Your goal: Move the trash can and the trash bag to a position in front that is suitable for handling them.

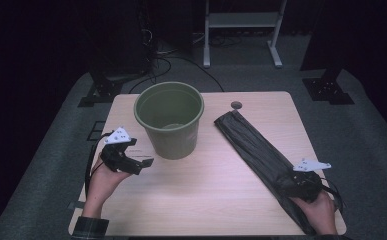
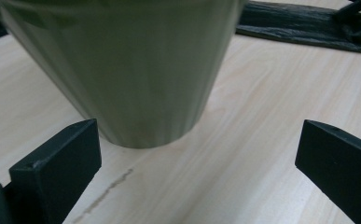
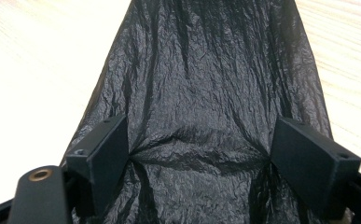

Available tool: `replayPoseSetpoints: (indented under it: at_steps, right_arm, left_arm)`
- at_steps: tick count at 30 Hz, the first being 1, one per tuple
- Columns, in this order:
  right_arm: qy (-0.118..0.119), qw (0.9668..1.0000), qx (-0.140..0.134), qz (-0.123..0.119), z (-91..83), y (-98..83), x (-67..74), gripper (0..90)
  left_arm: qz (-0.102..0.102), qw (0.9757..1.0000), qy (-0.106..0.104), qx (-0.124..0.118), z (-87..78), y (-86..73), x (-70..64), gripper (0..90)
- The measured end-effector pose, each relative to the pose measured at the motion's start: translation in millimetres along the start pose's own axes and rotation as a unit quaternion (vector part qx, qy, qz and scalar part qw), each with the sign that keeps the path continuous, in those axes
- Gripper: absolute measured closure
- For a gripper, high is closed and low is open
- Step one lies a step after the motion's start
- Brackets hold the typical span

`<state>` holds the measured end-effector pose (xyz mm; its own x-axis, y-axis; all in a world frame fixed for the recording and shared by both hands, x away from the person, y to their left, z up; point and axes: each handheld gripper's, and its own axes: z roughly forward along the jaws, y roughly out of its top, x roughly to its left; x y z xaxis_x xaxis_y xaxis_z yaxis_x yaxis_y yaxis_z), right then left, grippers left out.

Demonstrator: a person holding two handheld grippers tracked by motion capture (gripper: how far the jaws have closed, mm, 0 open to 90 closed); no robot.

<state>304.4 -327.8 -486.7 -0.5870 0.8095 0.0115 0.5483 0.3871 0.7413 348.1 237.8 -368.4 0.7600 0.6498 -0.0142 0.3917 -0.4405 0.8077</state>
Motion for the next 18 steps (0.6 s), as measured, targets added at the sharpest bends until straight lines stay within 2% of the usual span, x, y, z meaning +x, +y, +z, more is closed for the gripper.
replayPoseSetpoints:
  at_steps: [8,18]
  right_arm:
    - [0.000,1.0000,0.000,0.000,0.0,0.0,0.0,17.9]
    - [0.000,1.0000,0.000,0.000,0.1,0.0,0.0,18.0]
  left_arm:
    - [-0.006,0.9999,0.003,-0.014,-12.9,21.6,11.6,0.0]
    - [0.001,0.9997,0.019,-0.018,-24.4,51.2,27.4,0.0]
